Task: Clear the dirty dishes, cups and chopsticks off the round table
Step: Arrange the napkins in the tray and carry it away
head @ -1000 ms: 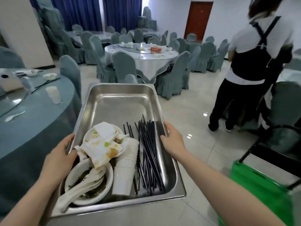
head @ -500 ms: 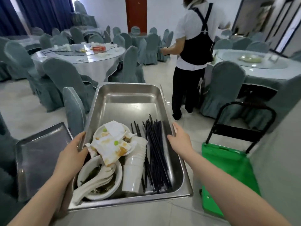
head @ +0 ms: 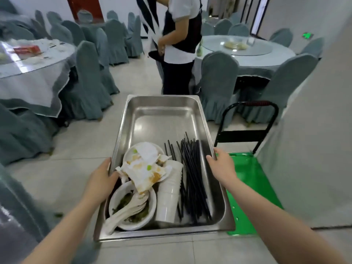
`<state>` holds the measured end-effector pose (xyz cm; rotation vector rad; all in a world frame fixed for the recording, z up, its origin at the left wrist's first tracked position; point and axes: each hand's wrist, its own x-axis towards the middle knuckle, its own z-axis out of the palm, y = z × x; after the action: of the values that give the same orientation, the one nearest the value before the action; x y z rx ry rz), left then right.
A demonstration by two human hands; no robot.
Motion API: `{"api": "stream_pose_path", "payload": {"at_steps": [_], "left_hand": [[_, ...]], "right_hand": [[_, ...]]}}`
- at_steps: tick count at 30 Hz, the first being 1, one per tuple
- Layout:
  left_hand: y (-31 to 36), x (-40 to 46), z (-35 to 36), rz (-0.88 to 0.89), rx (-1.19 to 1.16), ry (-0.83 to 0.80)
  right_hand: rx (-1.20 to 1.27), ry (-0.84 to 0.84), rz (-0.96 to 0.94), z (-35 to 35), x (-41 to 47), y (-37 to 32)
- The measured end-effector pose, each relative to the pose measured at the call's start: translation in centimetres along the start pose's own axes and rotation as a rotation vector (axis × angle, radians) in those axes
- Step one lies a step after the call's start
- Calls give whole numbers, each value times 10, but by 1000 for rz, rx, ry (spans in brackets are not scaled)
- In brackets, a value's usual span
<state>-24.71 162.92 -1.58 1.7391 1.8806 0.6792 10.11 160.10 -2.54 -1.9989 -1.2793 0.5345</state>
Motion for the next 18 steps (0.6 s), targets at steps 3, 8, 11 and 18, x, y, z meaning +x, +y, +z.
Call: {"api": "stream_pose_path", "payload": {"at_steps": [3, 8, 11, 18], "left_hand": [[13, 48, 26, 57, 51, -88], [55, 103, 77, 80, 73, -269], [85, 131, 120, 28, 69, -444], [160, 156, 231, -122, 3, -760]], "right_hand": [[10, 51, 105, 1, 15, 20], [-18, 193, 243, -12, 40, 63], [-23, 272, 339, -27, 54, 103], [-28, 239, 413, -87, 107, 199]]}}
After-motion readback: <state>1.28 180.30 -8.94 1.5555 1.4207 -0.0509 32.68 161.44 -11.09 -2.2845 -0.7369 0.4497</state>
